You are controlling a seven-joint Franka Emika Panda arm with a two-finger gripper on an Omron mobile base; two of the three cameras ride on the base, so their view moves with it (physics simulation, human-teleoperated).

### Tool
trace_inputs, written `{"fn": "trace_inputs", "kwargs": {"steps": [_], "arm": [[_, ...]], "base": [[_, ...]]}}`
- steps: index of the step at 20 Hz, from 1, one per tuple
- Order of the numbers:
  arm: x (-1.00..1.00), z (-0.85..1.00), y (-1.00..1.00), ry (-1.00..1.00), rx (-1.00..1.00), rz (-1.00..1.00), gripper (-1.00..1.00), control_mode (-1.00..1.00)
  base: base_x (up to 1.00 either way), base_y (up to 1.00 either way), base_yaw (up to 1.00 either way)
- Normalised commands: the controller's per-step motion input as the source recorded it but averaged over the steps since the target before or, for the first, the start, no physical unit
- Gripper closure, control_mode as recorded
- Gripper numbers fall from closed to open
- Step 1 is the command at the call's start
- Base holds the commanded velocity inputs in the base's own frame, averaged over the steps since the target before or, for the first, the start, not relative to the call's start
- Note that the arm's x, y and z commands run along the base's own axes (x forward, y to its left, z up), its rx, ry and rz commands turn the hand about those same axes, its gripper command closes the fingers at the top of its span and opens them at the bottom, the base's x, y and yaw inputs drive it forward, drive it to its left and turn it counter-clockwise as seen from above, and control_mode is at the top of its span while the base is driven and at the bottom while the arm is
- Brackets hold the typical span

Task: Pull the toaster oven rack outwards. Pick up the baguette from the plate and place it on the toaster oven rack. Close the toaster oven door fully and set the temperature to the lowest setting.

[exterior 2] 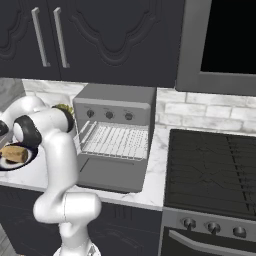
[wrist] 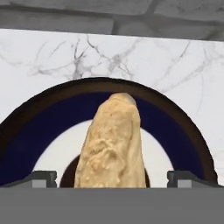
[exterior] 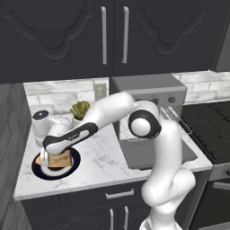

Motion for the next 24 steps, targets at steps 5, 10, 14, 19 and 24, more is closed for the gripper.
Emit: {"fn": "trace_inputs", "kwargs": {"steps": [5, 10, 14, 19, 24], "arm": [[0.06, -0.37, 0.0, 0.0, -0.04, 0.0, -1.0, -1.0], [0.08, -0.36, 0.0, 0.0, -0.01, 0.0, -1.0, -1.0], [0.03, -0.41, 0.0, 0.0, -0.01, 0.0, -1.0, -1.0], [0.0, -0.42, -0.01, 0.0, -0.03, 0.0, 1.0, -1.0], [-0.05, -0.21, -0.3, 0.0, -0.01, -0.01, 1.0, -1.0]], "base": [[0.0, 0.0, 0.0], [0.0, 0.0, 0.0], [0.0, 0.0, 0.0], [0.0, 0.0, 0.0], [0.0, 0.0, 0.0]]}}
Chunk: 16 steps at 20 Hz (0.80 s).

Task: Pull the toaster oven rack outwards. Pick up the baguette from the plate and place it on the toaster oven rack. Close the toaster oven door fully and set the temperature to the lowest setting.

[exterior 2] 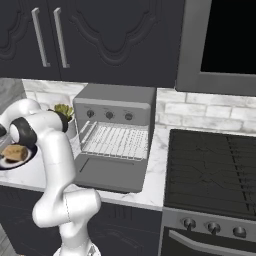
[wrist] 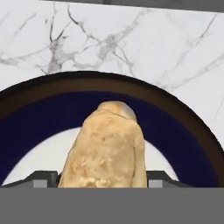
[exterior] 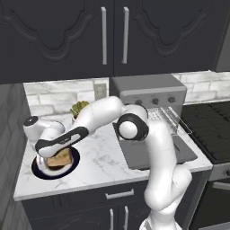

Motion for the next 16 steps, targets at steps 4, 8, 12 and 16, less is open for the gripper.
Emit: {"fn": "trace_inputs", "kwargs": {"steps": [4, 8, 12, 16], "arm": [[-0.13, -0.03, -0.71, -0.03, 0.0, -0.04, 1.0, -1.0], [-0.09, 0.01, -0.74, -0.11, 0.0, -0.02, 1.0, -1.0], [-0.13, 0.26, -0.42, -0.26, 0.0, 0.0, 1.0, -1.0], [-0.1, 0.62, -0.01, -0.38, 0.0, 0.08, 1.0, -1.0]], "base": [[0.0, 0.0, 0.0], [0.0, 0.0, 0.0], [0.0, 0.0, 0.0], [0.0, 0.0, 0.0]]}}
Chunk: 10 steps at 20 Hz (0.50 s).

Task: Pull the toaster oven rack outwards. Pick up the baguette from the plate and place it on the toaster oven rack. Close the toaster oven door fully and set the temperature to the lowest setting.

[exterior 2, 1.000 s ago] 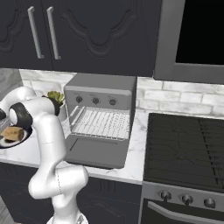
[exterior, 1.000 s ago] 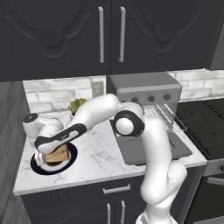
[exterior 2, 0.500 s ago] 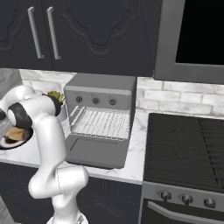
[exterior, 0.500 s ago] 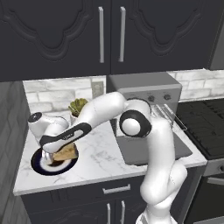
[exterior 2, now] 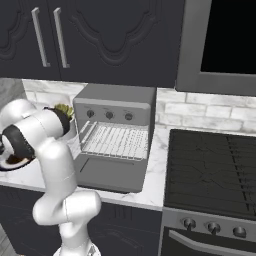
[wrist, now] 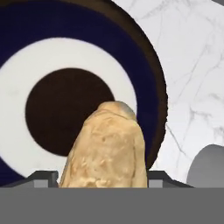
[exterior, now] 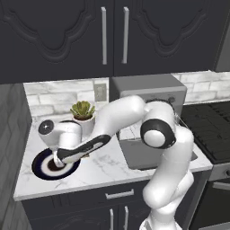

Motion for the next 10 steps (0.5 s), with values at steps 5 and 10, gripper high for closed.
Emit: {"fn": "trace_inputs", "kwargs": {"steps": [5, 10], "arm": [[-0.15, 0.8, 0.0, -0.28, 0.0, 0.15, 1.0, -1.0], [-0.2, 0.89, -0.16, -0.05, 0.0, 0.09, 1.0, -1.0]], "base": [[0.0, 0.0, 0.0], [0.0, 0.0, 0.0]]}}
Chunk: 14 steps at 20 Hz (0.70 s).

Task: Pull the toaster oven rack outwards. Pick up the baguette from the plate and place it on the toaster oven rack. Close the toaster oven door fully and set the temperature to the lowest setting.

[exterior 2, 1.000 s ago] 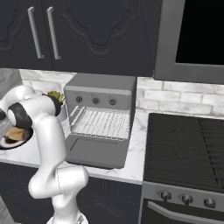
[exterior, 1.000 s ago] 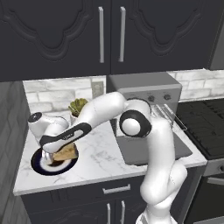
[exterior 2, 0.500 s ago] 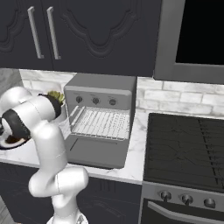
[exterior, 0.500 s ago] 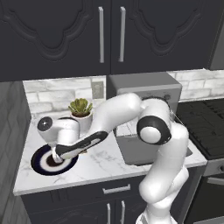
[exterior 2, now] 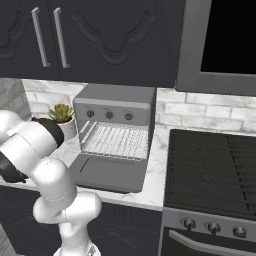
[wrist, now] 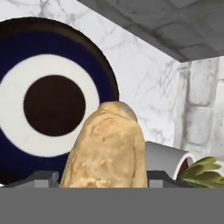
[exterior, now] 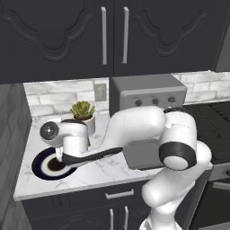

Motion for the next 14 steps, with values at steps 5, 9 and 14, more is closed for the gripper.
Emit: {"fn": "trace_inputs", "kwargs": {"steps": [5, 9, 14], "arm": [[-0.25, 0.87, -0.31, 0.06, 0.0, 0.02, 1.0, -1.0], [-0.36, 0.66, -0.6, 0.13, -0.01, 0.0, 1.0, -1.0], [-0.33, 0.45, -0.8, 0.14, -0.05, 0.0, 1.0, -1.0]], "base": [[0.0, 0.0, 0.0], [0.0, 0.0, 0.0], [0.0, 0.0, 0.0]]}}
